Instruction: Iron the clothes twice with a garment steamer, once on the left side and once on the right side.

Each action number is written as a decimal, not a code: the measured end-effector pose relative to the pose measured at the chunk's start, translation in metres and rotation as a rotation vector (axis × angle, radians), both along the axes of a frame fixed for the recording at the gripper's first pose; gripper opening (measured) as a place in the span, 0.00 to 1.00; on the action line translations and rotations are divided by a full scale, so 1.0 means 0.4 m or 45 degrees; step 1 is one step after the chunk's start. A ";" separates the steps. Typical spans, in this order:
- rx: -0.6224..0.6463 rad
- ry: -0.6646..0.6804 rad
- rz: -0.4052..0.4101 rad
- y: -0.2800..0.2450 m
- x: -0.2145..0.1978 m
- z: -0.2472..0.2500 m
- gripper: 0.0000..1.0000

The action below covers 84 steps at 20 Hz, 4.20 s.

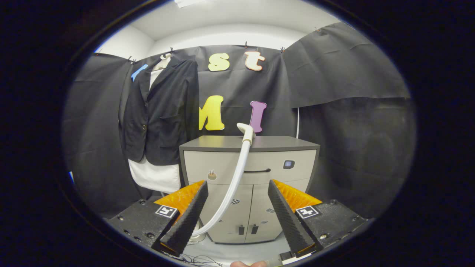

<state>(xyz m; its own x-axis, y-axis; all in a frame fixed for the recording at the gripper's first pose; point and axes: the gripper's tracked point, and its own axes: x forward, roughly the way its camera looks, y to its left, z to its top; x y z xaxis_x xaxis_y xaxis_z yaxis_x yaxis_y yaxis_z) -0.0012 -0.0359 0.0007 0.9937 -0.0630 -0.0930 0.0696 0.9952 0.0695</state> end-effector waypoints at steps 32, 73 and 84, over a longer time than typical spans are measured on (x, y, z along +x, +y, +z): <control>0.163 0.538 0.222 -0.171 0.754 0.218 1.00; 0.187 0.825 0.014 -0.044 0.704 0.174 0.34; 0.346 0.620 0.088 0.132 0.505 0.292 0.33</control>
